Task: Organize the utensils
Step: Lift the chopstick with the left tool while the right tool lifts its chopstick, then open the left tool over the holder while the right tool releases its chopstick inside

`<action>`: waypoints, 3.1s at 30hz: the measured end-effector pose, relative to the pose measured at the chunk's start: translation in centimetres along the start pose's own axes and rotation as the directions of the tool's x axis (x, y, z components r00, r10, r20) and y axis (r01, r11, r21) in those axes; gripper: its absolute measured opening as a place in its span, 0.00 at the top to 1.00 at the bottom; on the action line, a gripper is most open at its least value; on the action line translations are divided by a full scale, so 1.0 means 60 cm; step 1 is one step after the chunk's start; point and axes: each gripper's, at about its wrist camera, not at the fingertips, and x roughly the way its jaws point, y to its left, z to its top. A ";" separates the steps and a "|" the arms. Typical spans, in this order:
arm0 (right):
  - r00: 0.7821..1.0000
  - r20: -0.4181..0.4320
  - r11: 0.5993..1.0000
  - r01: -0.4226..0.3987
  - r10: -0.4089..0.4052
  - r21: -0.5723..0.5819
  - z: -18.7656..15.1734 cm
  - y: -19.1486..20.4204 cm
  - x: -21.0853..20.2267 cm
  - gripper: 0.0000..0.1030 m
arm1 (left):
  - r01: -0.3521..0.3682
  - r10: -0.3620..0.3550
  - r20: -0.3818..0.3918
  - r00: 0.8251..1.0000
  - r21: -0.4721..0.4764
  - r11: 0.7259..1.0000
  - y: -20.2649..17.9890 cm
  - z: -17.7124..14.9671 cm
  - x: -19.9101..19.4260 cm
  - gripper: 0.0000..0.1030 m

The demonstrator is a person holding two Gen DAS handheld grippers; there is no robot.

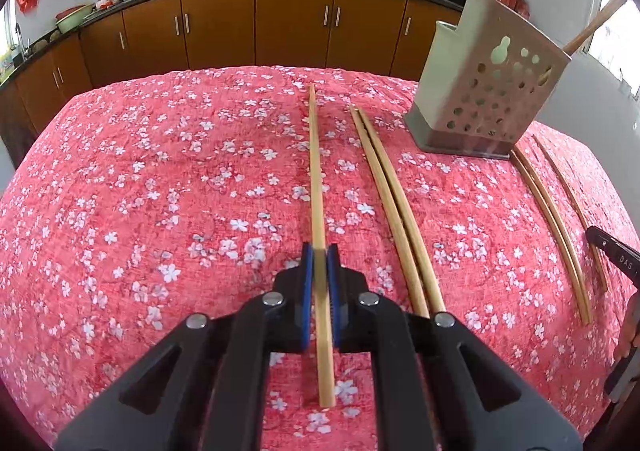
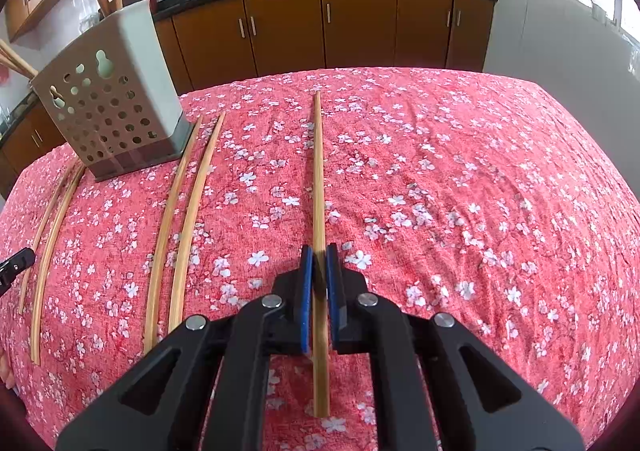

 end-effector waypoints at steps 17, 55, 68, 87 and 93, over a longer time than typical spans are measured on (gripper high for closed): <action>1.000 0.021 1.000 -0.005 0.005 -0.017 -0.024 -0.001 -0.036 0.93 | -0.034 0.034 -0.024 0.999 0.030 0.999 -0.012 -0.005 -0.012 0.92; 0.810 0.499 0.941 -0.336 0.307 -0.033 0.121 0.009 -0.342 0.93 | 0.077 -0.080 0.402 0.912 0.024 0.997 -0.026 0.179 -0.320 0.93; 0.705 0.586 0.907 -0.398 0.399 -0.139 0.169 0.078 -0.400 0.93 | 0.187 -0.233 0.468 0.852 0.144 0.972 -0.133 0.217 -0.417 0.93; 0.739 0.614 0.958 -0.261 0.279 -0.120 0.230 0.147 -0.292 0.93 | 0.146 -0.103 0.607 0.788 -0.022 0.989 -0.170 0.348 -0.329 0.93; 0.775 0.563 0.956 -0.273 0.287 -0.111 0.225 0.147 -0.257 0.93 | 0.156 -0.122 0.560 0.819 -0.012 0.988 -0.165 0.332 -0.266 0.93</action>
